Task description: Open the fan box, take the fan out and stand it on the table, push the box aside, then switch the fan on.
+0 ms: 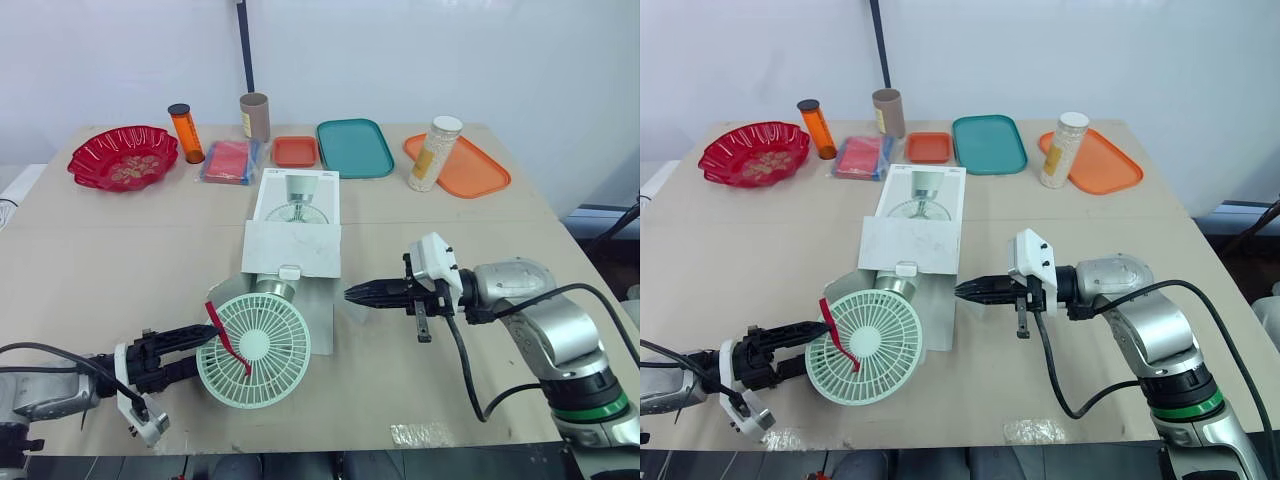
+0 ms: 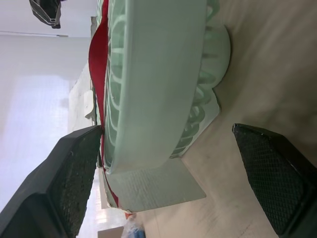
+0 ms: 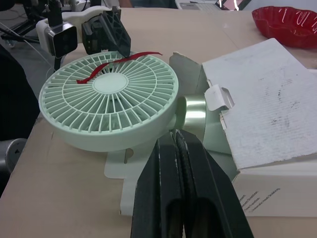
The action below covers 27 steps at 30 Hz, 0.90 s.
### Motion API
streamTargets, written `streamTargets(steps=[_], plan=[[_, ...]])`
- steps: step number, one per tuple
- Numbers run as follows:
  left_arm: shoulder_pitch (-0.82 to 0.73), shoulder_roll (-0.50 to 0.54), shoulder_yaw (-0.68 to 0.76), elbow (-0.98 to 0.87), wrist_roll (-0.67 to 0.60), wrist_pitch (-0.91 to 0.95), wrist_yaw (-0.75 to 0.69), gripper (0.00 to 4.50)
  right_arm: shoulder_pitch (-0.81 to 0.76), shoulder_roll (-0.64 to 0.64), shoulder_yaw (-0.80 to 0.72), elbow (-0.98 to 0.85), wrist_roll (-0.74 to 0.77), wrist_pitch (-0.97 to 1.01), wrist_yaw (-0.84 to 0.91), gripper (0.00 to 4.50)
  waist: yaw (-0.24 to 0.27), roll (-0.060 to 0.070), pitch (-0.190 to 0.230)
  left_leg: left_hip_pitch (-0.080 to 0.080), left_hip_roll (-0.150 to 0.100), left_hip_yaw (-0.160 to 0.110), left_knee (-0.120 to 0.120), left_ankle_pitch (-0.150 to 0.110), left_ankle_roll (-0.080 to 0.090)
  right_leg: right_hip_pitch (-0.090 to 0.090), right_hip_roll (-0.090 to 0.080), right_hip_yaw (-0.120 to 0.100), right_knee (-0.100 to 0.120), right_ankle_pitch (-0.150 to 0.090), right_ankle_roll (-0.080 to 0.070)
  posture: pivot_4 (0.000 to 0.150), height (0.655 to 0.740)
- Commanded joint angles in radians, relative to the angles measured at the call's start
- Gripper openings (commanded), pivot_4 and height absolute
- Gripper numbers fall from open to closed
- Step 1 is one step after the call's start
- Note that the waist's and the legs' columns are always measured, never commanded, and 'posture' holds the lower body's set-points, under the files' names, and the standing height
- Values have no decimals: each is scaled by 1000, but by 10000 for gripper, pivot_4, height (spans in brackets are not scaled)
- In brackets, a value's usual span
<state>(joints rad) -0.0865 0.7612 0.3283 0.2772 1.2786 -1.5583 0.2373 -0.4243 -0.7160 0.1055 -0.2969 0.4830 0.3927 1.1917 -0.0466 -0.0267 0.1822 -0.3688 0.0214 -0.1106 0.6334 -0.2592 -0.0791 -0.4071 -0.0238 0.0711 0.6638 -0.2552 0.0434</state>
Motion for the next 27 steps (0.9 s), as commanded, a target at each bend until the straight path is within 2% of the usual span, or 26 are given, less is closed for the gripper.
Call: streamTargets(steps=[1,4,10,18,27], plan=[[22,87,-126,-73,159,156,318,44806,4,-17,-26,-45,2,-3,-13,0,0,0,0,0,0,0,0,0,0,0,0,0,0,0,0,1500,7400],[20,158,-267,-89,249,293,517,44806,6,-18,-24,-49,3,-2,-18,0,0,0,0,0,0,0,0,0,0,0,0,0,1,0,0,1500,7400],[-18,239,-463,-96,288,470,716,44806,2,-19,-20,-47,-2,-3,-23,0,0,0,0,0,0,0,0,0,0,0,0,-1,1,0,0,1500,7400],[-89,281,-619,-97,238,610,758,44806,3,-18,-24,-50,-9,-3,-27,0,0,0,0,0,-1,0,0,0,0,0,-1,-1,2,0,0,1500,7400],[-104,320,-661,-146,132,631,719,44806,10,-21,-23,-45,-21,-13,-28,0,1,0,0,0,-1,0,1,0,0,0,-1,-1,2,0,0,1500,7400]])
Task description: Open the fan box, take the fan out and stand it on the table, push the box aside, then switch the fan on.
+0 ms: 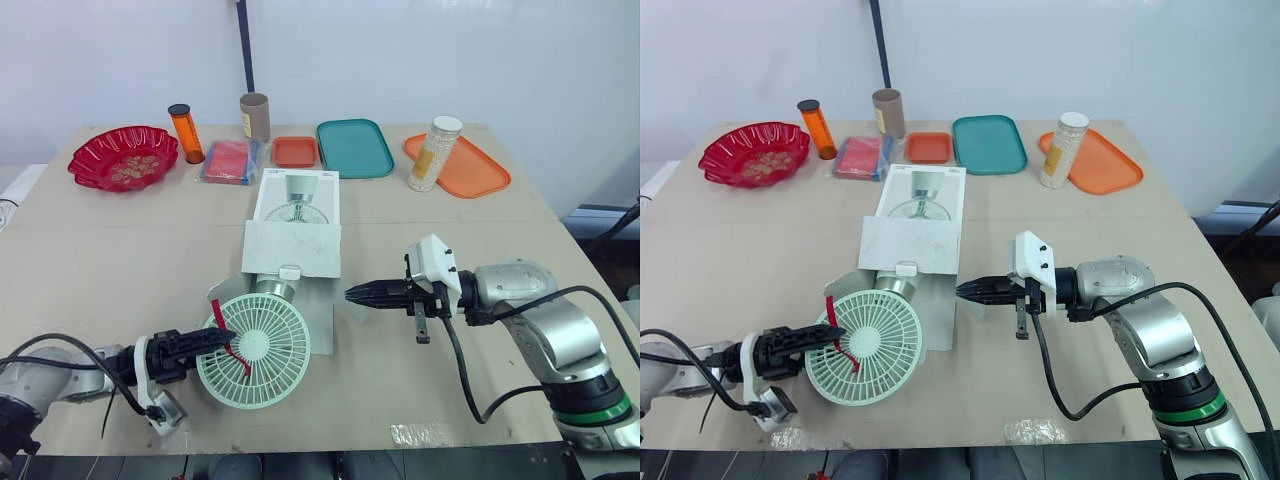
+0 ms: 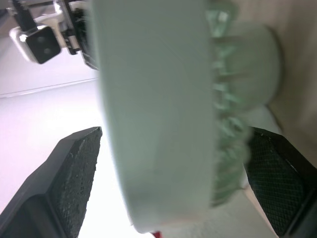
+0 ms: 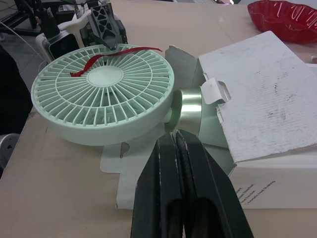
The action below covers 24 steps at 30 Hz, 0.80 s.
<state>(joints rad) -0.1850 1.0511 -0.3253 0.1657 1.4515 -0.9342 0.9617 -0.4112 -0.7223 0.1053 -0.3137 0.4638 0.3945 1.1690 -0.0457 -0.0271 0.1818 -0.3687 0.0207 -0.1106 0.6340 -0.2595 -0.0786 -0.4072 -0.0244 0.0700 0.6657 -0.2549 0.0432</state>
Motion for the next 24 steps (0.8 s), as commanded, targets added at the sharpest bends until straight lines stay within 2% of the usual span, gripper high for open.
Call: streamTargets(steps=[1,3,7,16,19,24], plan=[[-7,32,-10,-38,-48,6,-13,40859,-3,-13,-21,-29,-3,-16,-6,0,0,0,0,0,0,0,0,0,0,0,0,0,0,0,0,1500,7400],[-11,34,-16,-48,-65,2,-28,37903,-1,-12,-19,-30,-6,-17,-8,0,0,0,0,0,0,0,0,0,0,0,0,0,0,0,0,1500,7400],[-18,38,-30,-52,-83,3,-50,23603,2,-8,-16,-31,-11,-18,-10,0,0,0,0,0,0,0,0,0,0,0,0,0,0,0,0,1500,7400],[-20,40,-50,-43,-95,-5,-62,23603,15,-11,-16,-40,-13,-16,-16,0,0,0,0,0,0,0,0,0,0,0,0,0,0,0,0,1500,7400],[-21,37,-55,-49,-109,-12,-73,20018,14,-9,-14,-40,-13,-16,-18,0,0,0,0,0,0,0,1,0,0,0,0,0,0,0,0,1500,7400],[-10,34,-50,-54,-157,-23,-111,20003,11,-6,-13,-36,-15,-21,-17,0,0,0,0,0,0,0,1,0,0,0,0,0,0,0,0,1500,7400]])
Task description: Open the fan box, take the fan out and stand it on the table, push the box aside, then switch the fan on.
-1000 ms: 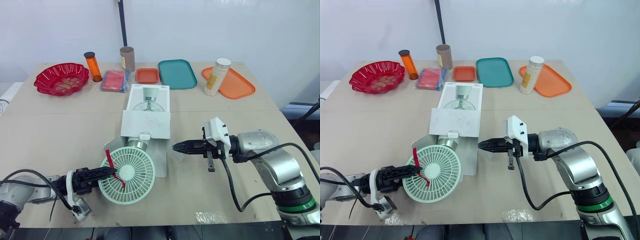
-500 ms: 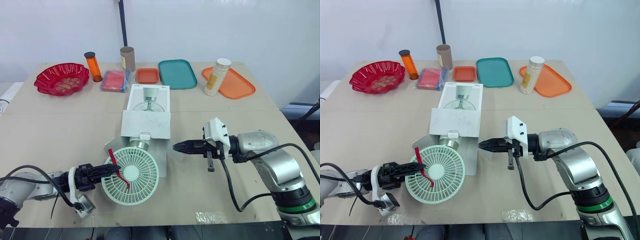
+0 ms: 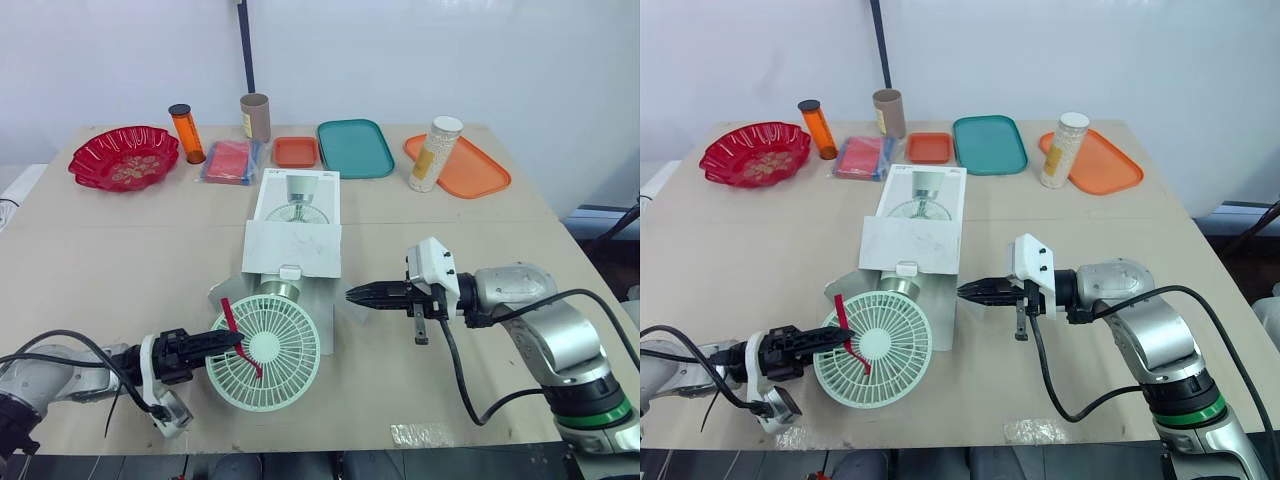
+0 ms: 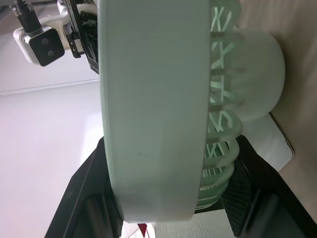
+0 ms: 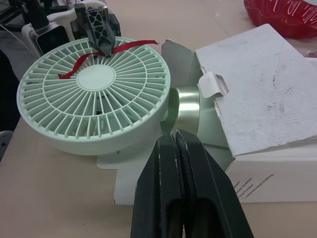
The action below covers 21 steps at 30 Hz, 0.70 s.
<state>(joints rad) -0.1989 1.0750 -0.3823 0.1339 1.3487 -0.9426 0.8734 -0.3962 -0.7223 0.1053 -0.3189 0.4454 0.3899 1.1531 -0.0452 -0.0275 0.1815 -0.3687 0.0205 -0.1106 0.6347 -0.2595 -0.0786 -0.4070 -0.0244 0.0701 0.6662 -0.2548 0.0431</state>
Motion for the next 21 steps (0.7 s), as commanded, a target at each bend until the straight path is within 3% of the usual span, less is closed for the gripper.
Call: streamTargets(steps=[1,9,21], plan=[[14,13,14,-31,-71,-17,-30,20003,-4,-5,-12,-32,3,-16,-1,0,0,0,0,0,0,0,0,0,0,0,0,0,0,0,0,1500,7400],[140,39,93,-135,-206,-23,-111,20003,-10,5,-3,-28,5,-24,3,0,0,0,0,0,0,0,0,0,0,0,0,0,0,0,0,1500,7400],[236,35,255,-167,-288,-19,-161,20003,-43,31,30,11,-9,-55,21,0,-2,0,0,0,0,0,1,0,1,0,0,0,1,0,-1,1500,7400]])
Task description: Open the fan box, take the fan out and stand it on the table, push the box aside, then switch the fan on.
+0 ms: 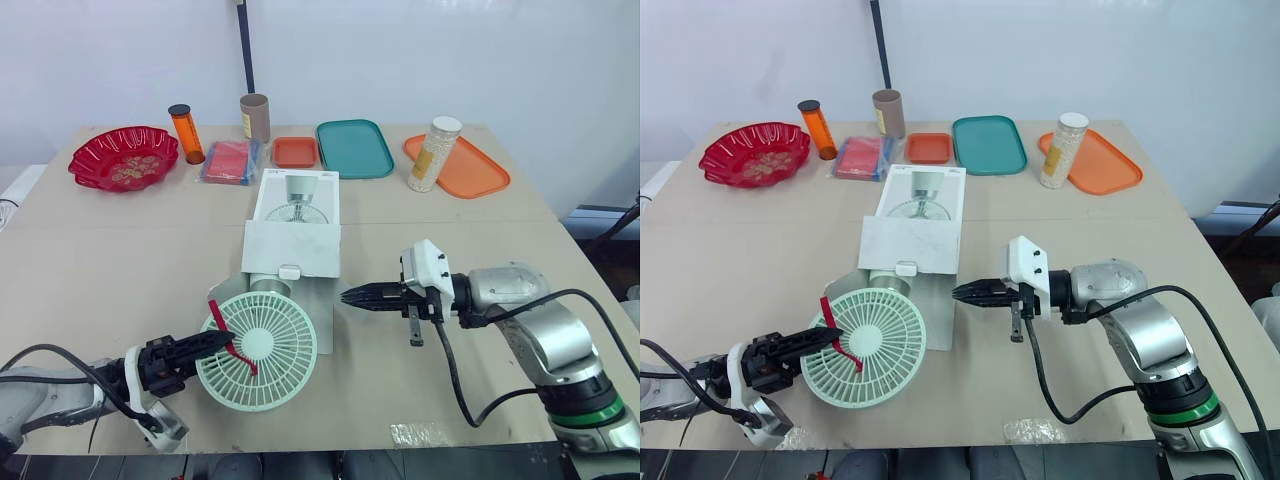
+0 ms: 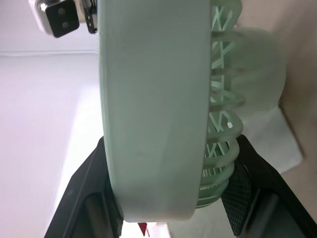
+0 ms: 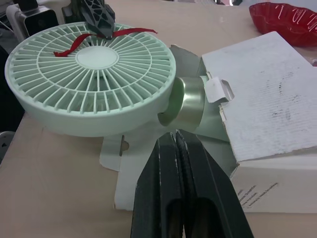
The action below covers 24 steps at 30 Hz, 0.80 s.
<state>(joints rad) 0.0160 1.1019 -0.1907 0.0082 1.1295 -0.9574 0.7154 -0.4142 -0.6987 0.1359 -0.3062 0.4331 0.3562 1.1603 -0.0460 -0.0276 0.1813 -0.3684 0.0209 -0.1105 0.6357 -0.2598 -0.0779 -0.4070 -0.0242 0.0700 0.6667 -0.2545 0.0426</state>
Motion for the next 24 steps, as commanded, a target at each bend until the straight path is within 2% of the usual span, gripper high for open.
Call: streamTargets(steps=[1,9,24], plan=[[31,5,75,-46,-83,-8,-13,20003,-28,9,1,0,3,-22,14,0,-1,0,0,0,0,0,0,0,0,0,0,0,0,0,0,1500,7400],[95,-20,115,-50,-173,-52,-87,20003,-45,20,7,14,0,-26,26,0,-1,0,0,0,0,0,0,0,0,0,0,0,0,0,0,1500,7400],[123,-103,206,-69,-307,-86,-230,20003,-65,26,-2,9,21,-8,37,0,-1,0,0,0,0,0,0,0,0,0,0,0,0,0,0,1500,7400]])
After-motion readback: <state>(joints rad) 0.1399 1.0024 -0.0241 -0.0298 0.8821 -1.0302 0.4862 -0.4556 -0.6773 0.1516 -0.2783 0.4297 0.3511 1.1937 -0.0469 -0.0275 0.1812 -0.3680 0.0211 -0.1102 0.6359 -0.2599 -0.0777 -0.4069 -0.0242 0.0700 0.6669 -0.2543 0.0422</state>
